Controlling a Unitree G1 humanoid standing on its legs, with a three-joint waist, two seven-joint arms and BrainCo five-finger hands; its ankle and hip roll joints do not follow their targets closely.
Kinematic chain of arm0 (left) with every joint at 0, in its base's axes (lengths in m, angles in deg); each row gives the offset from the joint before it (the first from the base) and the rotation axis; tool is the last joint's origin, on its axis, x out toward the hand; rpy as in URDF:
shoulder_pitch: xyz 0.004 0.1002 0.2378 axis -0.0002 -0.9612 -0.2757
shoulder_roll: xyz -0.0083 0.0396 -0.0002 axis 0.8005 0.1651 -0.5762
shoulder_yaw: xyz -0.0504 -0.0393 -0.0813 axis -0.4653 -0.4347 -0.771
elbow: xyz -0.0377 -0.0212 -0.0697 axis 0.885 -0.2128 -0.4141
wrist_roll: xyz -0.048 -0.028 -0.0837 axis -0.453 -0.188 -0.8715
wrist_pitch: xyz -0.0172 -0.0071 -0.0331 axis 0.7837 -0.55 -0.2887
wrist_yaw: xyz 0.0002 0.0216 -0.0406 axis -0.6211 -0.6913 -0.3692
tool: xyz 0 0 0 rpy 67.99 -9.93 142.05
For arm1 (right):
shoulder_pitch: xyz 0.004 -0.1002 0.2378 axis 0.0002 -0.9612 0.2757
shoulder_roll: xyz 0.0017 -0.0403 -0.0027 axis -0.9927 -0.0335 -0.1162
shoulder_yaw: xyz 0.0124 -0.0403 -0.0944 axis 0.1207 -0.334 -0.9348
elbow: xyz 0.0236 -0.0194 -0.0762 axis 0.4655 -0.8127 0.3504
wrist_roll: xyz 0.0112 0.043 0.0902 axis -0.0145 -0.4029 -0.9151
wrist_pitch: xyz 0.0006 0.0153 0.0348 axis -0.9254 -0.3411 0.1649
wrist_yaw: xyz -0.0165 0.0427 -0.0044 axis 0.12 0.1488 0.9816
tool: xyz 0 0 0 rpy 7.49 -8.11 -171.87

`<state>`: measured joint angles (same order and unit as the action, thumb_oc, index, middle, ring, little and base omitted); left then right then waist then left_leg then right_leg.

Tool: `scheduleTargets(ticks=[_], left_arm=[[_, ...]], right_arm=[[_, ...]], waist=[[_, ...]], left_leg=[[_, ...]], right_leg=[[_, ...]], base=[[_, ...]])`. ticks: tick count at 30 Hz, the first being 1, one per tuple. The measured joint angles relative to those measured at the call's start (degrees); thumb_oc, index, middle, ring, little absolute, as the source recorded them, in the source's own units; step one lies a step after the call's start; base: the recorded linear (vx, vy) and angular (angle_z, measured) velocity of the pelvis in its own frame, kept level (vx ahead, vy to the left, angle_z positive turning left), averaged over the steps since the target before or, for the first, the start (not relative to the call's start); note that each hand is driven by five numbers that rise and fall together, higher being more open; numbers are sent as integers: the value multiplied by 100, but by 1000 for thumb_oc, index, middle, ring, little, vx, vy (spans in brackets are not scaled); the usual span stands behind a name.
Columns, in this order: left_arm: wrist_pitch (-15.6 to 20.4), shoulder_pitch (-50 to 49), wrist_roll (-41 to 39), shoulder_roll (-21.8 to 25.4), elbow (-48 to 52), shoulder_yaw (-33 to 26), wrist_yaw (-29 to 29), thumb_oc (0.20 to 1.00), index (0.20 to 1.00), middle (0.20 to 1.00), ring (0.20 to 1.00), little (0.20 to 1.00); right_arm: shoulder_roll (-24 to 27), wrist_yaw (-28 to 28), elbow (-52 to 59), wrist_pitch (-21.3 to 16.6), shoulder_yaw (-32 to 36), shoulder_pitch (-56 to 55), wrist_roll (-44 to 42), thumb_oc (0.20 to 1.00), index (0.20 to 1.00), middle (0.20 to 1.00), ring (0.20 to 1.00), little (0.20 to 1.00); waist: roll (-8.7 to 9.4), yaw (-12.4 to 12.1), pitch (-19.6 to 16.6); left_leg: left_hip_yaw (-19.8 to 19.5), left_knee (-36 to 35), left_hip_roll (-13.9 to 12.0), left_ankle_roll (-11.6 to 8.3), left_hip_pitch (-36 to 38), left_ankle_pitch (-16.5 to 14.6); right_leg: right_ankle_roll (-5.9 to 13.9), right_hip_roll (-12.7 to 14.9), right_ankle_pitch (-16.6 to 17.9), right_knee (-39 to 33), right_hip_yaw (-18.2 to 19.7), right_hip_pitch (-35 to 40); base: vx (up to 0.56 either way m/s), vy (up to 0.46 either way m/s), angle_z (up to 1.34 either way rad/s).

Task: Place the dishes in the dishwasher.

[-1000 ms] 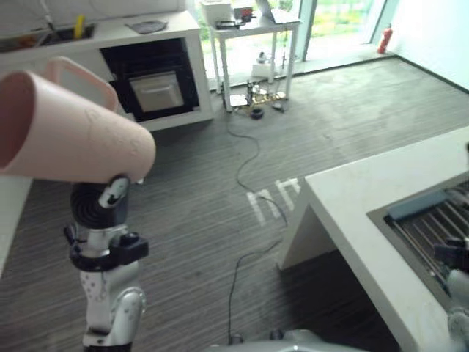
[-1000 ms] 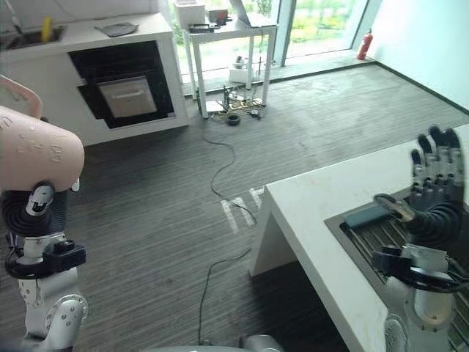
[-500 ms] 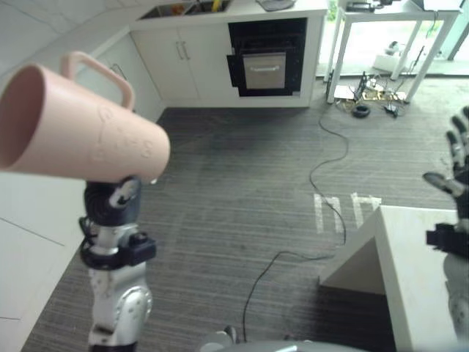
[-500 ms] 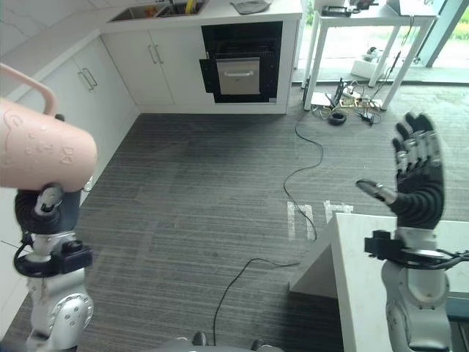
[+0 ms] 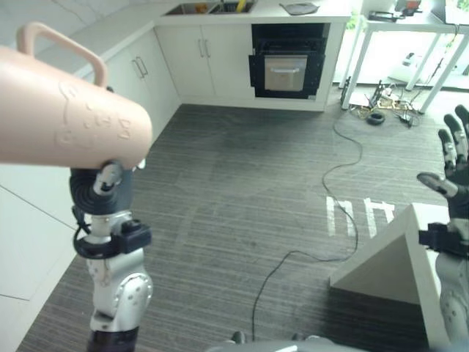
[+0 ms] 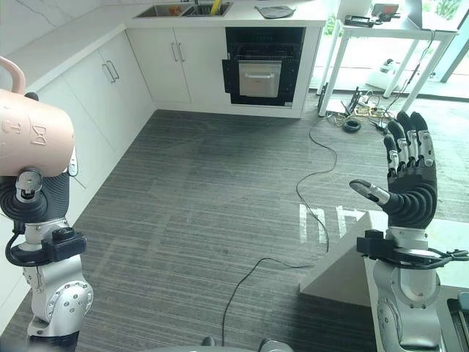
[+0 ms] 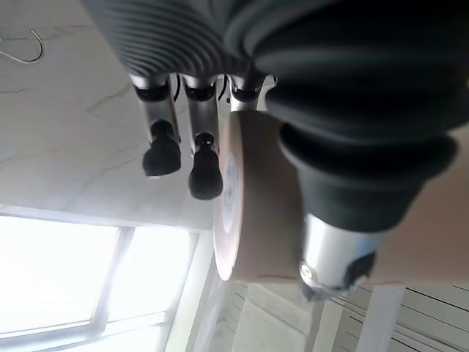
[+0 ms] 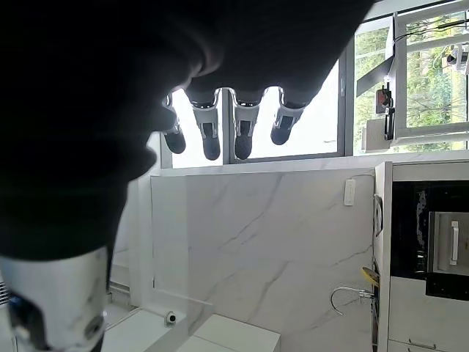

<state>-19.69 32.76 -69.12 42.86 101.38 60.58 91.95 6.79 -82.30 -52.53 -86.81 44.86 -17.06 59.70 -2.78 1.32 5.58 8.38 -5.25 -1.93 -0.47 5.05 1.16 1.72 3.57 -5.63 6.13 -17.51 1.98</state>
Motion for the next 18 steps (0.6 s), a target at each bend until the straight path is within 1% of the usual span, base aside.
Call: scheduleTargets(ticks=[1,2,3,4,6,8,9,11,12,15,18], left_arm=[[-16,1,1,0,0,0,3,200,200,200,200,200],[-42,-97,148,36,-1,0,7,200,200,200,200,200],[-28,-100,169,34,-21,15,27,200,200,200,200,200],[61,-105,331,32,-108,40,128,200,200,200,200,200],[73,-106,675,63,-251,142,205,200,200,200,200,200],[72,-107,794,69,-307,163,198,200,200,200,200,200],[60,-109,801,69,-343,160,198,200,200,200,200,200],[21,-113,812,69,-345,159,199,200,200,200,200,200],[20,-121,824,70,-347,155,199,200,200,200,200,200],[-16,-161,817,70,-374,152,195,200,200,200,200,200],[-105,-245,811,66,-430,152,195,200,200,200,200,200]], right_arm=[[-11,6,9,4,-5,-2,4,1000,1000,1000,1000,1000],[-3,155,9,19,4,-186,-5,1000,1000,1000,1000,1000],[-1,184,-2,-1,2,-192,-26,1000,1000,1000,1000,1000],[21,302,-86,-121,-7,-214,-138,1000,1000,1000,1000,1000],[59,423,-232,-146,-23,-259,-140,1000,1000,1000,1000,1000],[56,452,-376,-133,-28,-313,-140,1000,1000,1000,1000,1000],[56,461,-444,-121,-27,-342,-139,1000,1000,1000,1000,1000],[53,499,-463,-121,-27,-401,-139,1000,1000,1000,1000,1000],[53,525,-469,-120,-28,-437,-139,1000,1000,1000,1000,1000],[53,548,-469,-120,-21,-496,-140,1000,1000,1000,1000,1000],[52,592,-467,-118,-22,-566,-139,1000,1000,1000,1000,1000]], waist=[[3,-5,-23],[65,-1,-331],[67,2,-330],[72,13,-332],[85,26,-324],[88,78,-323],[85,149,-324],[88,194,-321],[88,242,-321],[82,289,-323],[48,300,-322]], left_leg=[[-3,20,-5,-2,0,5],[-1,19,-29,-7,7,58],[-8,21,-30,-13,-1,75],[-13,22,-28,-12,-24,78],[-24,21,-30,-8,-129,115],[-16,21,-33,-3,-168,127],[-9,21,-36,-2,-151,127],[37,22,-49,-2,-110,127],[42,21,-55,-1,-106,127],[55,19,-82,-6,-99,130],[62,19,-104,-16,-98,136]], right_leg=[[-2,-1,-1,3,-1,1],[-6,-12,-6,47,-2,0],[-8,-19,-4,48,3,-5],[-8,-16,-4,54,5,-36],[-15,-23,0,98,23,-168],[-14,-50,-1,148,116,-239],[-15,-58,-3,161,160,-237],[-17,-82,-13,183,295,-234],[-12,-91,-17,187,304,-231],[25,-114,-53,198,328,-236],[12,-124,-64,214,341,-248]], base=[[14,43,2],[-38,8,2],[-81,-55,1],[-99,-94,2],[-61,-96,-1],[-44,-109,-8],[-26,-138,-11],[-3,-120,-12],[5,-84,-8],[-12,-115,-4],[-23,-139,-2]])
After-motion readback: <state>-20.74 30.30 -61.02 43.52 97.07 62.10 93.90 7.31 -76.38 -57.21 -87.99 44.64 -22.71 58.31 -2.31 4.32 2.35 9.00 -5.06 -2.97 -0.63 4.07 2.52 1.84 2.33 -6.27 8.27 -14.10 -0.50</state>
